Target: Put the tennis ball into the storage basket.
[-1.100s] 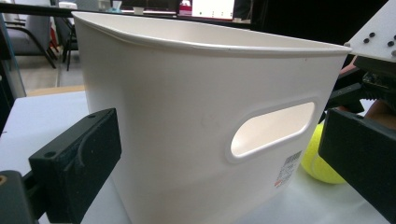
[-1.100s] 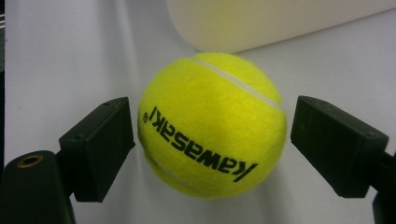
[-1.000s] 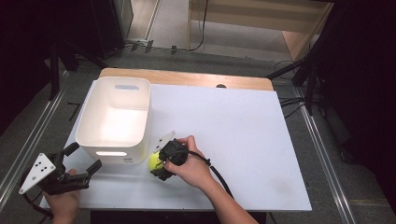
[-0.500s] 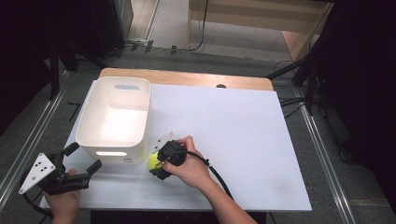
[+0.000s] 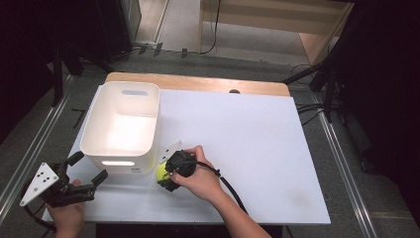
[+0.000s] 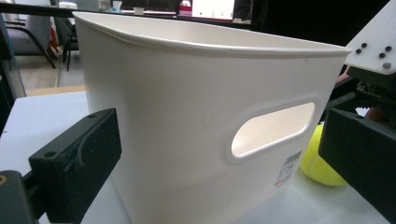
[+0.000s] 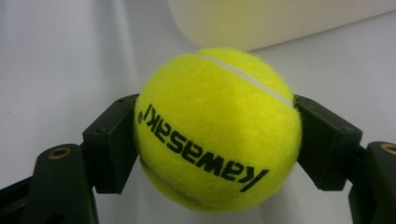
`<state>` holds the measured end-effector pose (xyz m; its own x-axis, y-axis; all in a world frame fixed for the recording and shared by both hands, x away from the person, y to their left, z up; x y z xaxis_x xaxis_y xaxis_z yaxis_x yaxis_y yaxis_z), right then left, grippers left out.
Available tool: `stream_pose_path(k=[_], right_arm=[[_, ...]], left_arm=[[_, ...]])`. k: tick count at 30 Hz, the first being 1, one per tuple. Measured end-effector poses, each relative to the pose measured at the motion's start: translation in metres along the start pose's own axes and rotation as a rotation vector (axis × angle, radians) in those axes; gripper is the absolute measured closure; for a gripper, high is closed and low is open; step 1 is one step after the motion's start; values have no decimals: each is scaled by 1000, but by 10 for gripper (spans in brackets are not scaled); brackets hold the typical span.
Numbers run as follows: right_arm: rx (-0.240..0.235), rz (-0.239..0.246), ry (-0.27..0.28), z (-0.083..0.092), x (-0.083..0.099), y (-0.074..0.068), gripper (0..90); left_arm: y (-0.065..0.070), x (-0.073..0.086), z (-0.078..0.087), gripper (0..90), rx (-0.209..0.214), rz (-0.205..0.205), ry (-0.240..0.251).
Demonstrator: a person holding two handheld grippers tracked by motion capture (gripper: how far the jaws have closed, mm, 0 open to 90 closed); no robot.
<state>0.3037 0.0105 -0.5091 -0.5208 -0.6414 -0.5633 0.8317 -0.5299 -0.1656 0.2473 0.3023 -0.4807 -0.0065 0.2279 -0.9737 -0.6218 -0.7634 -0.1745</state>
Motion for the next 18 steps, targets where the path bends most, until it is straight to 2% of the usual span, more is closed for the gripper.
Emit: stream_pose_path(k=[11,18], right_arm=[[-2,1,2,2,-1,1,228],[-6,-5,2,9,-3,2,228]], left_arm=[[0,0,0,0,0,1,1],[0,0,0,0,0,1,2]])
Point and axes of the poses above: each handheld gripper's, and its own axes: z roughly backward along the jaws, x roughly out of its underside, y roughly to its right, the point moved 3 cm from there along -z, roughly forward along the jaws, and after that the axes turned 14 degrees about -z, right-handed, at the moved point
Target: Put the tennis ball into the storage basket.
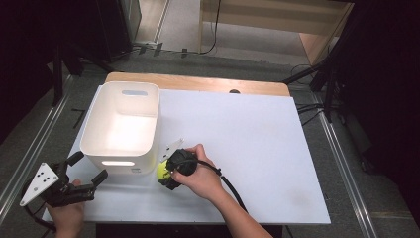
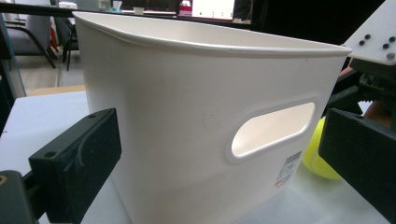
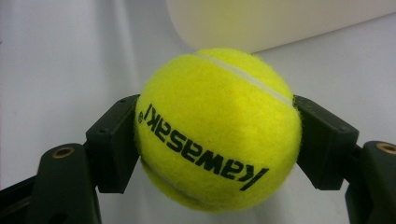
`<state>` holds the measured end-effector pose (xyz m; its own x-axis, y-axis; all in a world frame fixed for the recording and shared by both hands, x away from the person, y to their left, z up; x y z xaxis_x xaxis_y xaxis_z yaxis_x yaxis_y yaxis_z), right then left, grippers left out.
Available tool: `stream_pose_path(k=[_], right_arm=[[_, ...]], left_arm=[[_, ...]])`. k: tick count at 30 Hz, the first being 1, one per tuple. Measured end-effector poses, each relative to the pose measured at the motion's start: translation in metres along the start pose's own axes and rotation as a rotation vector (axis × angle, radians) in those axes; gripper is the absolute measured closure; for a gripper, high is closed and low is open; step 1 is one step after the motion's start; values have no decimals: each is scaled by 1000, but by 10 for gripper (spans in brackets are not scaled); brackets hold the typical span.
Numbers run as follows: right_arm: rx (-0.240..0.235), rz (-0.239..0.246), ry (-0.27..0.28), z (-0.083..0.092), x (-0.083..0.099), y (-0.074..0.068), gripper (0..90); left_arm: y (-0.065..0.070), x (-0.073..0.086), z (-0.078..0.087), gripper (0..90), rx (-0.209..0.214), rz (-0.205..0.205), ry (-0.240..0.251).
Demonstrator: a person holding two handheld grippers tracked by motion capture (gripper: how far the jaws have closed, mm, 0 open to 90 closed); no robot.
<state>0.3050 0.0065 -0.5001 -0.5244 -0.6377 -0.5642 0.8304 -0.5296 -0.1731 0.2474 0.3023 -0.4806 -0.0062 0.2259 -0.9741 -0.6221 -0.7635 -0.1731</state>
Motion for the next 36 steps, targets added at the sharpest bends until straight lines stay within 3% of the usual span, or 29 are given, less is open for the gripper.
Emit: stream_pose_path(k=[30,31,36], right_arm=[[-41,12,17,34,-18,11,228],[-36,-6,9,36,-18,11,228],[-41,13,17,41,-23,13,228]], left_arm=[[0,0,0,0,1,0,0],[0,0,0,0,1,0,0],[0,0,0,0,1,1,1]])
Point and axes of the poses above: each handheld gripper's, and its own axes: z roughly backward along the jaws, x roughly out of its underside, y roughly to its right, the point moved 3 cm from there along -z, roughly forward along the jaws, and after that the axes turned 14 degrees about -z, right-handed, at the moved point
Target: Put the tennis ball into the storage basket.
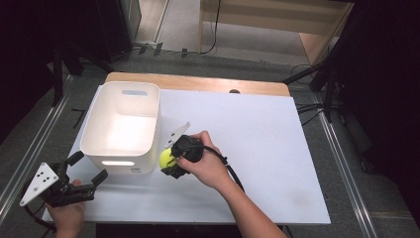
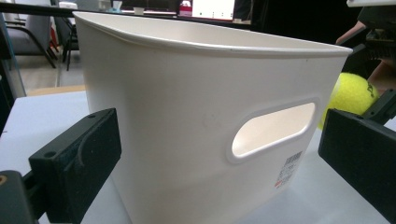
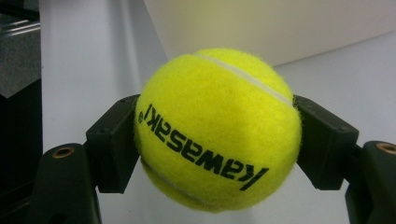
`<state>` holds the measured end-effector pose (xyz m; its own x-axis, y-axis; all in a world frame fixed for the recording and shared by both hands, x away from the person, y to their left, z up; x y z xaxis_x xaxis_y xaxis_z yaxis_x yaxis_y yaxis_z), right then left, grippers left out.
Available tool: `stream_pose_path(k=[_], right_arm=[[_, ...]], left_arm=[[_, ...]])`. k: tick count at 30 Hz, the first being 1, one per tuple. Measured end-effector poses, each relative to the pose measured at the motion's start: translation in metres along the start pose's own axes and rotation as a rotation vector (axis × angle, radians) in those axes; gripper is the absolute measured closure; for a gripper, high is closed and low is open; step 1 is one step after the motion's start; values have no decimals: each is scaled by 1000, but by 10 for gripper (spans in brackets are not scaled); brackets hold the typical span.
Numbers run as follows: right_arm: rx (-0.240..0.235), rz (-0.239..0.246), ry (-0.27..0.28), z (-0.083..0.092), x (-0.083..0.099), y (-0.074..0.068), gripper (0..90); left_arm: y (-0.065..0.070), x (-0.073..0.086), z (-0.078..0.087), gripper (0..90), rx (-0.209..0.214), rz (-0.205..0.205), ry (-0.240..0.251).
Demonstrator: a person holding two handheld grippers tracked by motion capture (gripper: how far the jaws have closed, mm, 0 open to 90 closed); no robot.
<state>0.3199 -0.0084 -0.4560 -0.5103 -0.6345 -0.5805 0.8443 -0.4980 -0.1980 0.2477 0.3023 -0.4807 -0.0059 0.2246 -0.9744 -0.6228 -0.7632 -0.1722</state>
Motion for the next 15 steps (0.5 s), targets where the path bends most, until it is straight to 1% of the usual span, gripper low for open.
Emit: stream_pose_path(k=[1,2,5,6,7,8,15], right_arm=[[5,-4,-4,2,-1,0,228],[7,2,-3,2,-2,0,228],[2,-2,-3,5,-2,2,228],[2,-17,-14,6,-3,2,228],[2,-17,-14,6,-3,2,228],[2,-5,-10,8,-5,3,228],[-5,12,7,14,-12,4,228]], left_arm=[[0,0,0,0,0,0,-1],[0,0,0,0,0,-1,-1],[0,0,0,0,1,-1,-2],[0,0,0,0,0,-1,-1],[0,0,0,0,0,-1,-1],[0,0,0,0,0,-1,-1],[0,0,0,0,-1,0,0]])
Point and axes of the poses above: each handheld gripper's, and its own axes: z roughly backward along the jaws, x roughly out of its underside, y roughly to its right, the point moved 3 cm from there along -z, roughly forward along the jaws, and after that the axes turned 14 degrees about -z, right-handed, at the moved point
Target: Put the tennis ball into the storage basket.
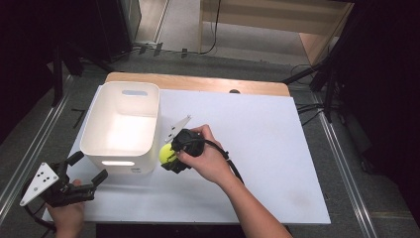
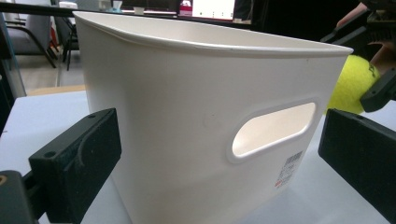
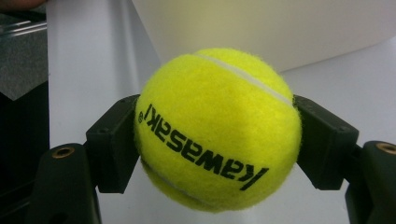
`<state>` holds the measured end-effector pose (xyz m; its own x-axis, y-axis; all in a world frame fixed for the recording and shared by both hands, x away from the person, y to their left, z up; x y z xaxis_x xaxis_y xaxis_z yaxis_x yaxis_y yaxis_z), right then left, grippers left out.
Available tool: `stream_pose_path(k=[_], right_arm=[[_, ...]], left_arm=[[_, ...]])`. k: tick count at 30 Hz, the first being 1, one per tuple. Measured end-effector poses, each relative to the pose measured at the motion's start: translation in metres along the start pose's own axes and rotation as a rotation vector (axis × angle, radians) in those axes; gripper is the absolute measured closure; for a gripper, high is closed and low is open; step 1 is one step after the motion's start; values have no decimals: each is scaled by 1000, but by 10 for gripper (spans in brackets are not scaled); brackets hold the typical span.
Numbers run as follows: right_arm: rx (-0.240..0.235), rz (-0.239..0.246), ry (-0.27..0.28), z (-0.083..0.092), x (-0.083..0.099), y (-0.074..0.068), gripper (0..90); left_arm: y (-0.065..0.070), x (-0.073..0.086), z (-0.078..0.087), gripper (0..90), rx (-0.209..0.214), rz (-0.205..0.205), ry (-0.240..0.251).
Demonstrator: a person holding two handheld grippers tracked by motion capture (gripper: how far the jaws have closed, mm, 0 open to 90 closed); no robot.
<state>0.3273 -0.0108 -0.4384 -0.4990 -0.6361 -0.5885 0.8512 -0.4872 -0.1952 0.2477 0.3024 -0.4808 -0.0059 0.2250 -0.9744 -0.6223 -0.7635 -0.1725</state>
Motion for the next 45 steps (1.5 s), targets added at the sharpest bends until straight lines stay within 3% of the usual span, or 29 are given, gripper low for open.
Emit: stream_pose_path(k=[19,26,29,30,31,45], right_arm=[[-8,-7,-4,17,-20,4,228],[-8,20,8,23,-28,5,228],[-1,6,-3,27,-31,3,229],[-4,31,10,26,-33,4,228],[2,12,3,28,-34,2,229],[-2,15,4,34,-45,2,229]], left_arm=[[0,0,0,0,1,-2,-1],[0,0,0,0,1,-2,-1],[0,0,0,0,1,-2,-2],[0,0,0,0,1,-2,-1],[0,0,0,0,1,-2,-1],[0,0,0,0,1,-1,1]])
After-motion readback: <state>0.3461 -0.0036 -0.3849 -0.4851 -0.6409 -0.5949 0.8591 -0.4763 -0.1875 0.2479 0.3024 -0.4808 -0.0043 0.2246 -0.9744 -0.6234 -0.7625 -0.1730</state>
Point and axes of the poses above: each handheld gripper's, and its own axes: z roughly backward along the jaws, x roughly out of its underside, y roughly to its right, the point moved 3 cm from there along -z, roughly forward along the jaws, and after that the axes turned 14 degrees about -z, right-handed, at the moved point
